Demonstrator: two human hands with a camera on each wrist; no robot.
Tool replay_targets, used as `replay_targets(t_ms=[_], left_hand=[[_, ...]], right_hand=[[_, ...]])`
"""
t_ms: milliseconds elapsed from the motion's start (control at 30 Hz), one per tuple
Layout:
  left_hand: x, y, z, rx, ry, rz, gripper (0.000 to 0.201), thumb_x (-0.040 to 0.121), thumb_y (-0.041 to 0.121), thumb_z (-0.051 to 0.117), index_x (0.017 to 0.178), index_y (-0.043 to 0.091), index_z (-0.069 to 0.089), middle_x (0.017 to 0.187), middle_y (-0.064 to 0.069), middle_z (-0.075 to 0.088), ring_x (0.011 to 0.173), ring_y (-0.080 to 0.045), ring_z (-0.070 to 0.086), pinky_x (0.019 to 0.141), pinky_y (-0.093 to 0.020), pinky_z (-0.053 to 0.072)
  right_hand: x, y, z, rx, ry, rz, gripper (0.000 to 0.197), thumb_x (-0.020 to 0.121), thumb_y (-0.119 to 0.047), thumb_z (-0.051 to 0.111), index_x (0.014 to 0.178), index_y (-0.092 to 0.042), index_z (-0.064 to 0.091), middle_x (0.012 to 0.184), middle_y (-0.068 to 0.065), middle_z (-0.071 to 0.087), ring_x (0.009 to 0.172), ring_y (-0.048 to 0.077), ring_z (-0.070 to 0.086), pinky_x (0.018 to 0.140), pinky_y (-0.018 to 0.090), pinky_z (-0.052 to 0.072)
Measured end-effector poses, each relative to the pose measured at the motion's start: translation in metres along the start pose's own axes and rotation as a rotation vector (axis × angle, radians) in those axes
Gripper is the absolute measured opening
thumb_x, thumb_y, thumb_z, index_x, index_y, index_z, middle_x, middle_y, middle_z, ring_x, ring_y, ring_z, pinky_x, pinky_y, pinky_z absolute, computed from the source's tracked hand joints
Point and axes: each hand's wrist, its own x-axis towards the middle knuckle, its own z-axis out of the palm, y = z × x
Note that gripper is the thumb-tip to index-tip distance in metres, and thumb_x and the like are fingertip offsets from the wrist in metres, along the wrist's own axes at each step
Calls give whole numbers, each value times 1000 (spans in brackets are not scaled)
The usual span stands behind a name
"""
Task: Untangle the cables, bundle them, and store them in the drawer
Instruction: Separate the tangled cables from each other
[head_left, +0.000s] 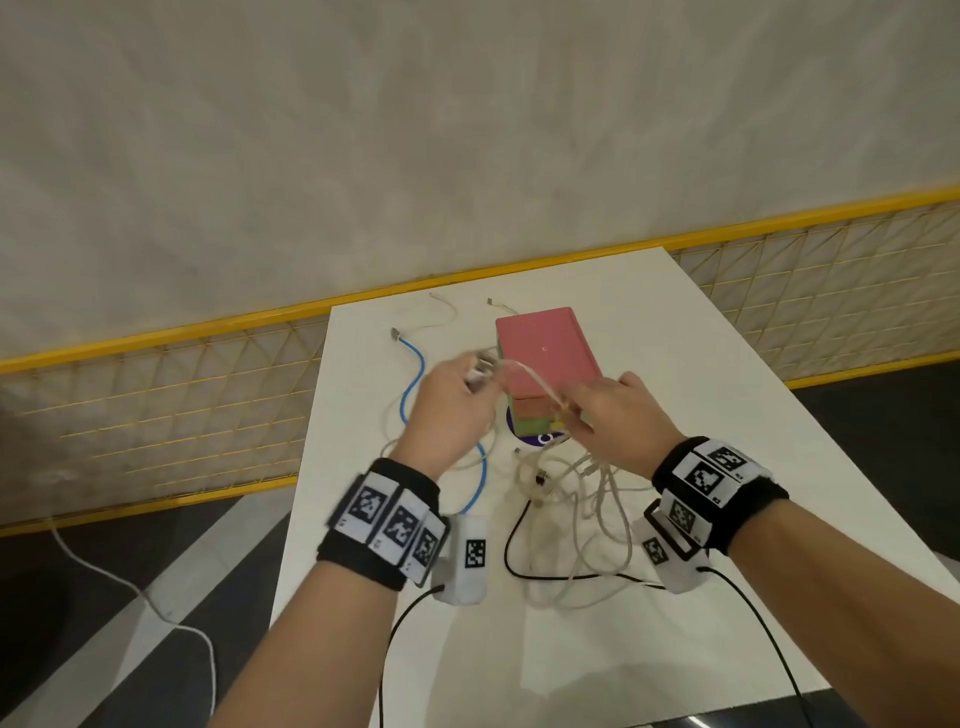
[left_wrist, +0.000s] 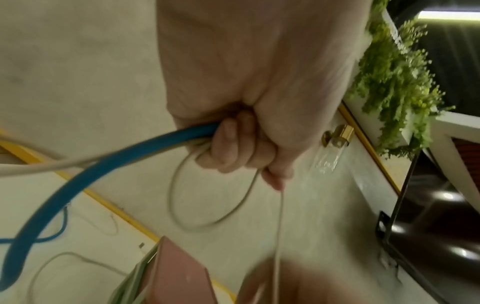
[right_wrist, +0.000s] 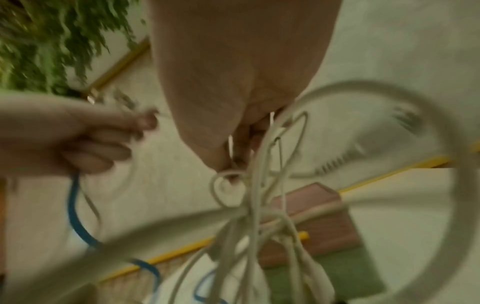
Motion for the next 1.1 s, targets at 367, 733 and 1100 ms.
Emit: replay_targets(t_ms=[367, 733, 1100], left_hand=[[10, 10, -11, -41, 78, 97, 23, 97, 30, 58, 82, 16, 68, 42, 22, 48, 37, 0, 38, 43, -10, 26], [16, -13, -27, 34, 340, 13, 40, 91, 24, 66, 128, 31, 55, 84, 8, 57, 61, 0, 50, 65, -15, 42], [9, -11, 20, 60, -71, 78, 26, 92, 42, 62, 83, 17, 62, 52, 6, 37, 38, -6, 30, 40, -15, 26]], right_hand=[[0, 3, 3, 671, -124, 97, 20, 98, -29, 45, 92, -13, 54, 89, -4, 61, 85, 17, 57, 82, 37, 46], [-11, 5, 13, 592, -157, 176, 28, 100, -27, 39, 85, -22, 62, 79, -1, 65, 74, 17, 61, 74, 42, 51], [-5, 1, -6, 154, 47, -56, 19, 100, -31, 40, 89, -22, 53, 62, -16, 49, 61, 4, 47, 82, 28, 29]])
